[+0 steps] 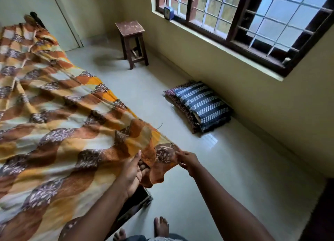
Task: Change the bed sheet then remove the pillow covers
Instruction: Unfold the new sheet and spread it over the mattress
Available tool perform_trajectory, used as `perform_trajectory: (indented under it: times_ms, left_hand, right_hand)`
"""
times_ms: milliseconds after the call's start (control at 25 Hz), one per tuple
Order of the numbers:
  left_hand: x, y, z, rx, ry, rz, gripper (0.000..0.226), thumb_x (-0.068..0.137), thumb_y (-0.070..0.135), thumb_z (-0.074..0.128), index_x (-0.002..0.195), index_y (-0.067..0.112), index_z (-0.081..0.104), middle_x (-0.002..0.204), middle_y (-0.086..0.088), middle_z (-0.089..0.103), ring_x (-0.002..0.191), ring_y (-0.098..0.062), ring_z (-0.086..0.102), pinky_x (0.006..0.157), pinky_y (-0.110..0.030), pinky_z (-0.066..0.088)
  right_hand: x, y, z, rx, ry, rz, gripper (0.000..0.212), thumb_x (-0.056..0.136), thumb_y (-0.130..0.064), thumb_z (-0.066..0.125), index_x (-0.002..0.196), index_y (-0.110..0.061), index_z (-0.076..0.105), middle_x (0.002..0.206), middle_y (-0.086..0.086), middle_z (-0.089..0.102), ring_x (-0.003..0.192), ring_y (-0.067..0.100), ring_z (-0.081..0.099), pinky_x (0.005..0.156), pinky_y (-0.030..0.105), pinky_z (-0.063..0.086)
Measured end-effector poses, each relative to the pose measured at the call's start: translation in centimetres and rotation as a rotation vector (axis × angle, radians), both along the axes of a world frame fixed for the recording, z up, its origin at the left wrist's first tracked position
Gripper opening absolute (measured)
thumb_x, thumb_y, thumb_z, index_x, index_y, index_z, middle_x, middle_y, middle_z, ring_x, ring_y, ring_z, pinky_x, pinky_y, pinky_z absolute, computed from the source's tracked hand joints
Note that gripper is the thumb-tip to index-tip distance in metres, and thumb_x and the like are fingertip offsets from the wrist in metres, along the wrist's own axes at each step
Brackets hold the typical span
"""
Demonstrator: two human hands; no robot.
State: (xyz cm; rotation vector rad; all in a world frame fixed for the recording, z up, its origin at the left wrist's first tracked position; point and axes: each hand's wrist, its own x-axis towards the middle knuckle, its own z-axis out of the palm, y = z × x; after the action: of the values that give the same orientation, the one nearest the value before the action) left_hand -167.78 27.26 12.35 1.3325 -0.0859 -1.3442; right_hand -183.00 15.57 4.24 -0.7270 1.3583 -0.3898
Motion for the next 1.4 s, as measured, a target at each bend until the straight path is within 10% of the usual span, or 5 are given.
perform_trajectory:
  times_ms: [160,640,1040,1160,1400]
  left_hand:
    - [-0.1,0.2,-1.1,0.042,-0.035,0.007,0.024,0.100,0.024,0.036,0.115,0.009,0.048,0.099,-0.009,0.062,0.086,-0.017,0.060,0.071,-0.024,0.052]
    - [3.1,4.4,-0.1,0.094,-0.537,-0.430,0.037,0.096,0.030,0.047,0.127,0.011,0.056,0.121,-0.008,0.061,0.105,-0.024,0.062,0.094,-0.035,0.049]
    - [23.3,7.8,1.2,-0.507,-1.953,-1.162,0.030,0.080,0.029,0.056,0.107,0.016,0.062,0.121,-0.010,0.060,0.117,-0.025,0.051,0.102,-0.039,0.028]
    - [28.1,11.0,-0.4,-0.495,-1.867,-1.408,0.025,0.074,0.037,0.065,0.086,0.016,0.062,0.090,-0.008,0.065,0.092,-0.026,0.058,0.094,-0.040,0.038]
    - [35.8,21.2,-4.3,-0.226,-1.839,-1.376,0.030,0.086,0.032,0.055,0.114,0.026,0.062,0.127,0.004,0.055,0.117,-0.018,0.051,0.093,-0.029,0.042]
  right_hand:
    - [0.8,3.7,-0.4,-0.093,0.097,0.109,0.037,0.082,-0.025,0.069,0.116,-0.013,0.061,0.103,0.006,0.066,0.094,0.015,0.060,0.083,0.030,0.050]
    - [11.6,3.5,5.1,-0.541,0.312,0.689,0.017,0.084,-0.022,0.065,0.095,-0.011,0.074,0.092,0.007,0.073,0.086,0.020,0.065,0.081,0.035,0.053]
    - [21.3,17.5,9.7,-1.006,0.398,0.804,0.020,0.094,-0.020,0.050,0.102,-0.011,0.067,0.099,0.012,0.068,0.087,0.028,0.062,0.058,0.028,0.033]
    - [23.7,23.0,9.6,-0.969,0.473,0.746,0.021,0.093,-0.026,0.053,0.094,-0.012,0.069,0.084,0.014,0.068,0.073,0.025,0.059,0.058,0.032,0.036]
    - [27.3,33.6,9.5,-1.025,0.525,0.787,0.026,0.092,-0.033,0.055,0.091,-0.011,0.067,0.091,0.011,0.066,0.080,0.024,0.063,0.062,0.032,0.042]
